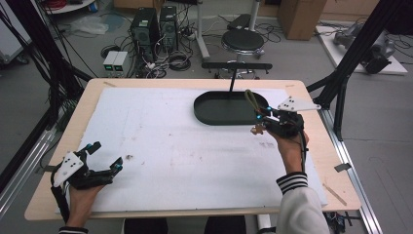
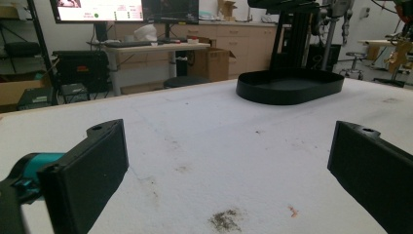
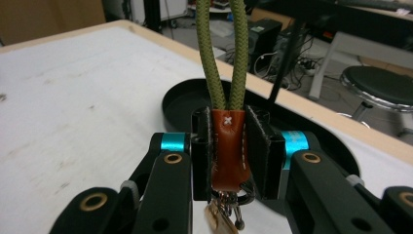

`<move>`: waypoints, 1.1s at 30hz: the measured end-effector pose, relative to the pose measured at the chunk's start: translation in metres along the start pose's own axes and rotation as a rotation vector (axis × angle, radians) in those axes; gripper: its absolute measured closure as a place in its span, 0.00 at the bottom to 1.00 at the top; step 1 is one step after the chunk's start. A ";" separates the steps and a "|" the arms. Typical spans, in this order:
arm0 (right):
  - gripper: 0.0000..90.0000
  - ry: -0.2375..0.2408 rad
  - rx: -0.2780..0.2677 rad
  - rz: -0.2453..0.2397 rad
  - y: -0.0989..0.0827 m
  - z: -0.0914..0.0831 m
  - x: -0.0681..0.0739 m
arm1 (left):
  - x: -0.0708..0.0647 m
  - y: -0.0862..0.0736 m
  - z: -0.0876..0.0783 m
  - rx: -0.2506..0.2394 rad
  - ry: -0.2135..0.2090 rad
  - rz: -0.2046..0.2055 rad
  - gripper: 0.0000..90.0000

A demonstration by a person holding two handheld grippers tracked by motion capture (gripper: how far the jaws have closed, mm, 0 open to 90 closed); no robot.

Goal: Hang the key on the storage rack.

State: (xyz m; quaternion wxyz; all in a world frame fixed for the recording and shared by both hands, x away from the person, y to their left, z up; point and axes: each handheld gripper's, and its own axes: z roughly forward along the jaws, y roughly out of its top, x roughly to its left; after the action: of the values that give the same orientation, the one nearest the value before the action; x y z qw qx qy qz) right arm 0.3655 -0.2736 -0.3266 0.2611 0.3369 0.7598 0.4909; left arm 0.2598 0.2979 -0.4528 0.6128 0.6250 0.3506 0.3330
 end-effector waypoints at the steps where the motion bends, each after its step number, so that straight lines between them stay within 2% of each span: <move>1: 0.82 -0.009 -0.004 0.002 0.002 0.001 -0.003 | 0.000 0.000 0.000 0.000 0.000 0.000 0.02; 5: 0.82 -0.045 -0.026 0.010 0.008 0.003 -0.013 | 0.000 0.000 -0.001 -0.002 -0.003 0.000 0.02; 6: 0.82 -0.045 -0.035 0.031 0.010 0.004 -0.019 | 0.000 0.000 -0.001 -0.003 -0.004 -0.001 0.02; 13: 0.82 -0.091 -0.046 0.037 0.016 0.003 -0.031 | 0.000 0.000 0.000 0.002 -0.003 0.004 0.02; 14: 0.82 -0.112 -0.041 0.039 0.019 0.004 -0.034 | 0.000 0.000 0.000 0.003 -0.003 0.005 0.02; 19: 0.82 -0.132 -0.045 0.053 0.022 0.006 -0.040 | 0.000 0.000 0.000 0.002 -0.003 0.007 0.02; 25: 0.82 -0.160 -0.054 0.071 0.020 0.012 -0.051 | 0.000 0.000 0.000 0.001 -0.004 0.007 0.02; 27: 0.82 -0.171 -0.064 0.098 0.018 0.012 -0.056 | -0.001 0.000 0.000 -0.002 -0.004 0.007 0.02; 33: 0.82 -0.199 -0.067 0.124 0.015 0.013 -0.065 | -0.001 0.000 -0.001 -0.008 -0.002 0.008 0.02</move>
State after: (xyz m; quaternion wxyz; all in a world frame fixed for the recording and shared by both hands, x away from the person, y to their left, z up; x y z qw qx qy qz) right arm 0.4203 -0.3113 -0.3138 0.3155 0.4213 0.6910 0.4954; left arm 0.2583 0.2976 -0.4530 0.6143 0.6245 0.3460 0.3361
